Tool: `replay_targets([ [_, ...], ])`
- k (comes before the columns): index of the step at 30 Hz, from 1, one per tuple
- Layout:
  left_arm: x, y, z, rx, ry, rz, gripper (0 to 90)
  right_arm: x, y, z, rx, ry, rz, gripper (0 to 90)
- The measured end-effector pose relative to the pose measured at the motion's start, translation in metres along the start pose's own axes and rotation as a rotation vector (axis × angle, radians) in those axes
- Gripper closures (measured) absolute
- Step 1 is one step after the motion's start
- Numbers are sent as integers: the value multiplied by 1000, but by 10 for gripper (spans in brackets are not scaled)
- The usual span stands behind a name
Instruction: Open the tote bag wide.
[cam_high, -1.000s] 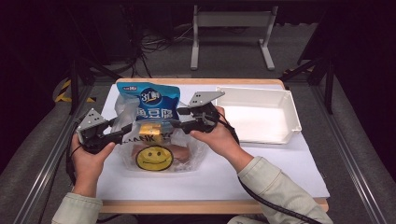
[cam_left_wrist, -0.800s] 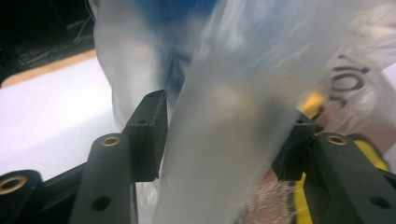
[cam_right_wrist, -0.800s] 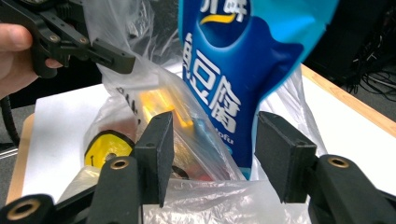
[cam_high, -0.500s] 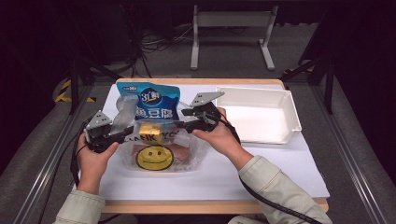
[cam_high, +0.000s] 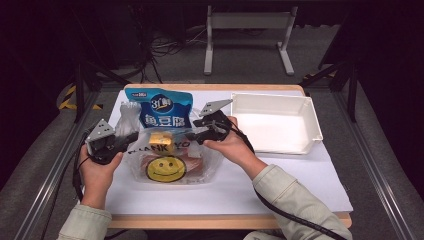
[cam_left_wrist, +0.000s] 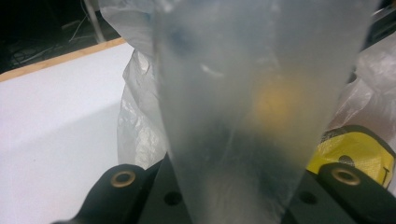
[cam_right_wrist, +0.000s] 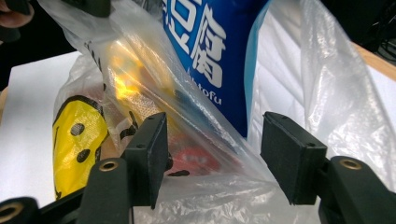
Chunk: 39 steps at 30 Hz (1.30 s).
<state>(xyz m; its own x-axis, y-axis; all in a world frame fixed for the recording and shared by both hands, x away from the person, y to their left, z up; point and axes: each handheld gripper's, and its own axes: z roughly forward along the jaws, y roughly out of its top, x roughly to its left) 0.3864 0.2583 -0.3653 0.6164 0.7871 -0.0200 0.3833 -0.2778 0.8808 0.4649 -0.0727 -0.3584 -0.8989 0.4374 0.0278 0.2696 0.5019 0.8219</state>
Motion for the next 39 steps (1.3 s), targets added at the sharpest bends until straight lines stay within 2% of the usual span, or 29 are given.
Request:
replay_targets([
  [5, 0, 0, -3, -30, -18, -1, 897, -1, -2, 7, 22, -1, -3, 432],
  [8, -1, 1, -6, -47, -28, -1, 897, -2, -2, 9, 37, -4, -5, 488],
  [11, 0, 0, -5, -46, -29, -1, 897, -3, -4, 10, 60, -16, -2, 644],
  [13, 1, -1, -5, -44, -31, -5, 897, -5, -5, 9, 71, -29, -18, 784],
  [15, 1, -1, -6, -46, -32, -4, 897, -6, -7, 6, 69, -15, -23, 890],
  [17, 1, -2, -7, -48, -36, -13, 897, -5, -8, 2, 65, -8, -45, 900],
  [20, 2, -3, -9, -45, -39, -11, 896, -1, -9, -4, 54, 3, -53, 900],
  [21, 1, -6, -12, -46, -48, -18, 896, 3, -9, -11, 39, 15, -64, 900],
  [22, 1, -6, -12, -46, -48, -18, 895, 3, -9, -11, 39, 15, -64, 900],
  [23, 1, -9, -15, -50, -67, -33, 895, 8, -10, -18, 23, 31, -71, 900],
  [26, 0, -12, -17, -51, -74, -37, 896, 14, -11, -25, 11, 50, -76, 900],
  [30, -6, -18, -23, -29, -102, -38, 893, 29, -17, -35, 0, 78, -105, 900],
  [32, -6, -22, -25, -15, -119, -53, 883, 34, -22, -38, 4, 87, -108, 900],
  [34, -5, -27, -24, -10, -130, -75, 875, 35, -25, -39, 8, 69, -124, 900],
  [37, -4, -30, -19, 26, -112, -79, 884, 33, -27, -38, 7, 62, -110, 900],
  [39, -3, -32, -15, 50, -107, -78, 890, 33, -28, -36, 17, 55, -120, 900],
])
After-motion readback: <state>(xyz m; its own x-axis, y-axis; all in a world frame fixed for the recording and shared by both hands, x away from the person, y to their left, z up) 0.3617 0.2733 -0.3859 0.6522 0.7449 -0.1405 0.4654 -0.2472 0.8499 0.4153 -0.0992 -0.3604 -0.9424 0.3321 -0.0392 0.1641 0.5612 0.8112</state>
